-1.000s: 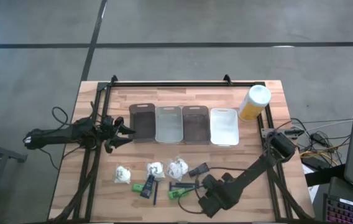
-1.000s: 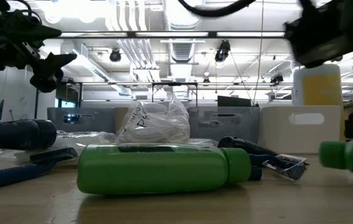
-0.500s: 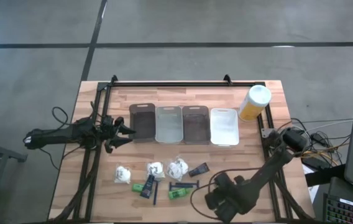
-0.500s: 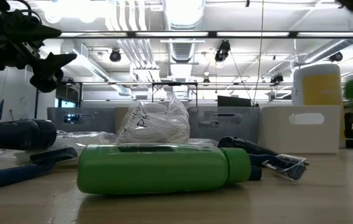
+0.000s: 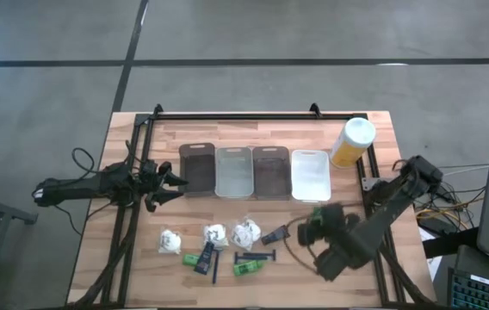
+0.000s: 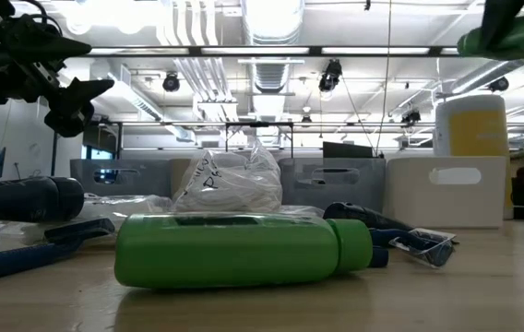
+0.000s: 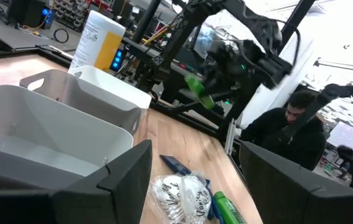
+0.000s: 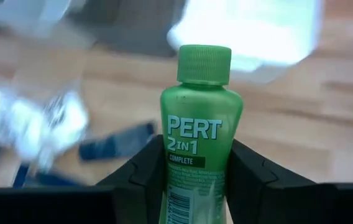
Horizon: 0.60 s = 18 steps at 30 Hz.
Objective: Pick & Place Travel size toiletries
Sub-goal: Put the green shampoo into the white bin
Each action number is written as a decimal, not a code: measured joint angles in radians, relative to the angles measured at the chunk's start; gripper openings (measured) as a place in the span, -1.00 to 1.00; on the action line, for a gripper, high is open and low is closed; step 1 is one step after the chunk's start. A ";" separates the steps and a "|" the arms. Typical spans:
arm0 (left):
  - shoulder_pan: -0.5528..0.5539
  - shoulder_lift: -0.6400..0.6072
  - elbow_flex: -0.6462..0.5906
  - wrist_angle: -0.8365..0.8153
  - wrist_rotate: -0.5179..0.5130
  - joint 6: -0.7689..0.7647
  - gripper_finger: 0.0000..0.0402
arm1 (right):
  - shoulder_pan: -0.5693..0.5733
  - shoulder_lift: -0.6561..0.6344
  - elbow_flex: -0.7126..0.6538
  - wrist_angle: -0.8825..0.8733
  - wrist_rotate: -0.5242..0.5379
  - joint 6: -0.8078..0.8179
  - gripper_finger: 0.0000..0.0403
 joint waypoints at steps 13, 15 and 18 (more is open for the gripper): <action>0.000 0.000 0.000 0.000 0.000 0.000 0.23 | -0.504 -0.316 -0.239 0.179 -0.007 -0.372 -0.34; 0.000 0.000 0.000 0.000 0.000 0.000 0.23 | -0.607 -0.345 -0.302 0.323 -0.053 -0.509 -0.34; 0.000 0.000 0.000 0.000 0.000 0.000 0.23 | -0.726 -0.355 -0.388 0.488 -0.115 -0.647 -0.34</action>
